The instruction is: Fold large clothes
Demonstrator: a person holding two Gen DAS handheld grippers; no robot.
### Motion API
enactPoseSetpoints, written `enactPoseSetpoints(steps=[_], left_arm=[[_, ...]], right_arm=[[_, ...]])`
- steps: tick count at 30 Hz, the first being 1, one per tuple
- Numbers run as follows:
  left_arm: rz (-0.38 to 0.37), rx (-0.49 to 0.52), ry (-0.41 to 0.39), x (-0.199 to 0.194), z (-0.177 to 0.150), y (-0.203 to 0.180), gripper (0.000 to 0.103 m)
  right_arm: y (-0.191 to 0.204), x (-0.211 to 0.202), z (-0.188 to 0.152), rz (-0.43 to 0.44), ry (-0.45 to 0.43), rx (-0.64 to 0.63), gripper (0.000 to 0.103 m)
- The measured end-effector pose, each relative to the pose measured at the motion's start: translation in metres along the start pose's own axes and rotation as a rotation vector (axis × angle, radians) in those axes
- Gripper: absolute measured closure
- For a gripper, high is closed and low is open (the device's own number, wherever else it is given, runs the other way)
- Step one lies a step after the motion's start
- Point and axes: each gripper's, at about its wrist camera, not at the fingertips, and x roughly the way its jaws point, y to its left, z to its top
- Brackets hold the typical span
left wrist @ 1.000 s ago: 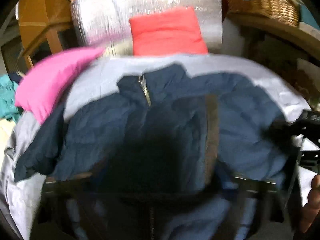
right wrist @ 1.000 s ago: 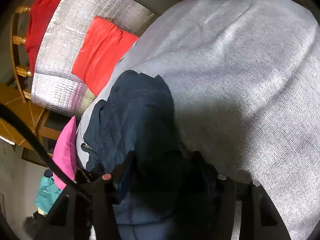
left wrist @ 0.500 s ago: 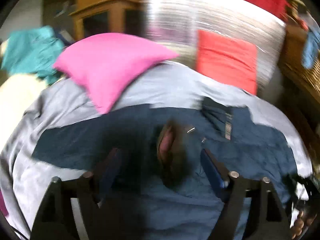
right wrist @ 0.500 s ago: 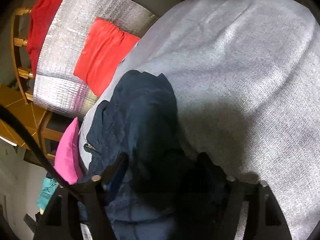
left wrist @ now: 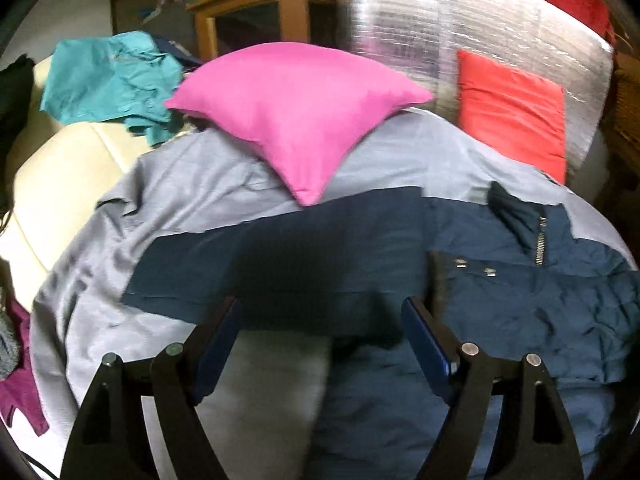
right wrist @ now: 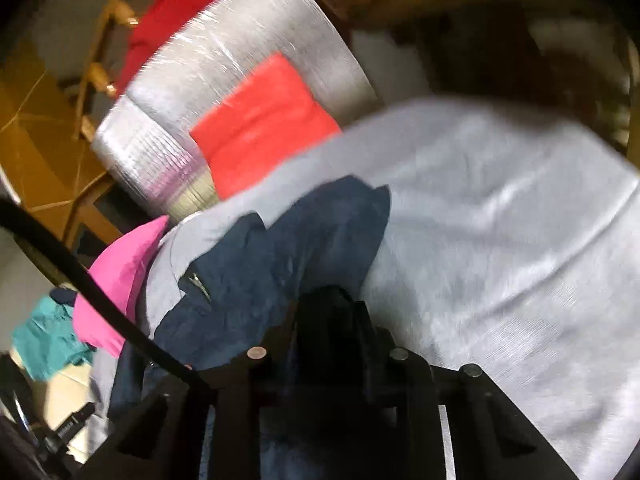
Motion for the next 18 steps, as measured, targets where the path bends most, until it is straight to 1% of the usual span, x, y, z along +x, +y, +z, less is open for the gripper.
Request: enactPoseSetpoints(steps=[2,3,4,5,7,9,10,11,13,14,15,17,18], left_arm=[[0.020,-0.025,0.013,0.005,0.000,0.018,0.021],[0.031,-0.046,0.028,0.009,-0.001,0.030,0.021],[0.041,-0.068,0.042,0.013,-0.002,0.040,0.021],[0.047,-0.090,0.053,0.016,-0.002,0.048,0.021],[0.058,-0.150,0.080,0.025,-0.004,0.071,0.021],[0.068,-0.207,0.111,0.033,-0.006,0.092,0.021],[0.065,-0.253,0.128,0.037,-0.007,0.106,0.021],[0.058,-0.287,0.138,0.039,-0.009,0.115,0.021],[0.032,-0.379,0.168,0.046,-0.012,0.136,0.021],[0.015,-0.414,0.178,0.048,-0.014,0.144,0.021],[-0.021,-0.458,0.188,0.051,-0.016,0.151,0.021],[-0.077,-0.517,0.204,0.057,-0.020,0.158,0.021],[-0.118,-0.558,0.218,0.063,-0.023,0.162,0.021]], right_arm=[[-0.001,0.000,-0.003,-0.053,0.009,-0.002,0.077],[-0.005,0.006,-0.004,-0.093,0.033,0.001,0.077],[-0.013,0.019,-0.007,-0.152,0.072,0.006,0.077],[-0.022,0.031,-0.010,-0.192,0.110,0.015,0.077],[-0.037,0.046,-0.013,-0.218,0.156,0.045,0.077],[-0.043,0.048,-0.012,-0.208,0.177,0.076,0.075],[-0.042,0.044,-0.010,-0.206,0.173,0.094,0.066],[-0.040,0.038,-0.008,-0.203,0.167,0.113,0.042],[-0.034,0.021,-0.005,-0.168,0.119,0.141,0.015],[-0.028,0.012,-0.005,-0.156,0.078,0.138,0.015],[-0.019,0.001,-0.006,-0.148,0.027,0.112,0.015],[0.000,-0.007,-0.009,-0.118,0.000,0.053,0.016],[0.011,-0.010,-0.012,-0.084,-0.003,0.022,0.016]])
